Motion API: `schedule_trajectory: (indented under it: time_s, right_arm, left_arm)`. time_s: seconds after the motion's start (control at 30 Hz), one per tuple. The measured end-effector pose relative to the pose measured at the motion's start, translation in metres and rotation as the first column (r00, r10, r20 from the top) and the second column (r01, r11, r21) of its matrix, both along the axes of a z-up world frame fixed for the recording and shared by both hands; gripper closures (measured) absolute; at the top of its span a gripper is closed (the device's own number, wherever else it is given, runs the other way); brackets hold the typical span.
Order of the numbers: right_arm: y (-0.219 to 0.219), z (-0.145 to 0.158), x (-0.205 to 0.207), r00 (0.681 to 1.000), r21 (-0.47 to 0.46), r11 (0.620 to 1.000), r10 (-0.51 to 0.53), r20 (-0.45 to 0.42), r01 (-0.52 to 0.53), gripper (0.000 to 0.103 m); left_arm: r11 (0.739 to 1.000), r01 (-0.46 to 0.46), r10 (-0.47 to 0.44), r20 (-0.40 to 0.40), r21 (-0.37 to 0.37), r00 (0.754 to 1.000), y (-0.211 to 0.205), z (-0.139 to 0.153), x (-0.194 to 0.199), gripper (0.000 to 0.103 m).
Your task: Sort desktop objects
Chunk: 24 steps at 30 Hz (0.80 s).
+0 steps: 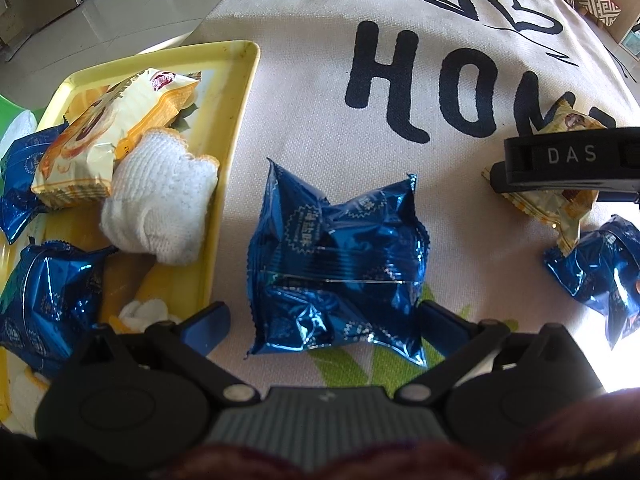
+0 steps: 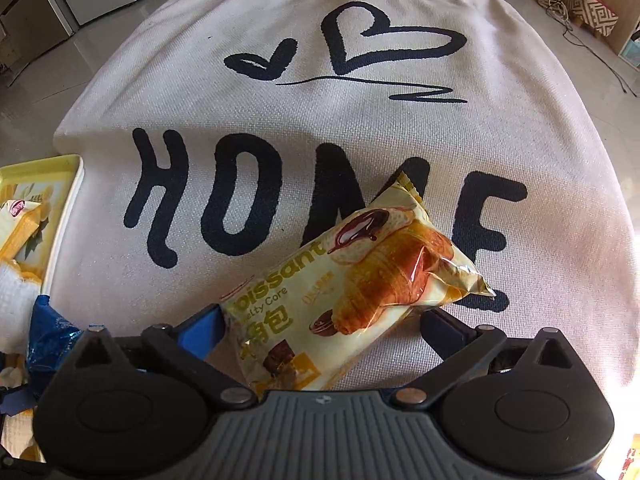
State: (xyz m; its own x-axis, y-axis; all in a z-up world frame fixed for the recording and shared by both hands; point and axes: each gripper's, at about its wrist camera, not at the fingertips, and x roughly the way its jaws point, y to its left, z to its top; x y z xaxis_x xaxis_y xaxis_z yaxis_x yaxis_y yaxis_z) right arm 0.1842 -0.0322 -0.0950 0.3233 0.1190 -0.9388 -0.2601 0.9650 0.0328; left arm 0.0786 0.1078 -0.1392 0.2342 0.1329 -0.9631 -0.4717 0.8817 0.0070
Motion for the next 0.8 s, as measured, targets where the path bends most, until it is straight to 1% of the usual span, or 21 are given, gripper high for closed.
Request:
schedule_trajectory:
  time_s: [0.3,0.8]
  right_arm:
    - [0.007,-0.002,0.001,0.999,-0.048,0.999,0.018,0.030,-0.016,0.000]
    - [0.003,0.002,0.011,0.999,-0.045,0.998,0.033,0.038,-0.032,0.000]
  left_arm:
    - [1.000,0.005,-0.005,0.010,0.006,1.000,-0.005,-0.003,0.000,0.000]
    - [1.000,0.023,-0.023,0.033,0.020,0.999,-0.010,-0.004,-0.002,0.000]
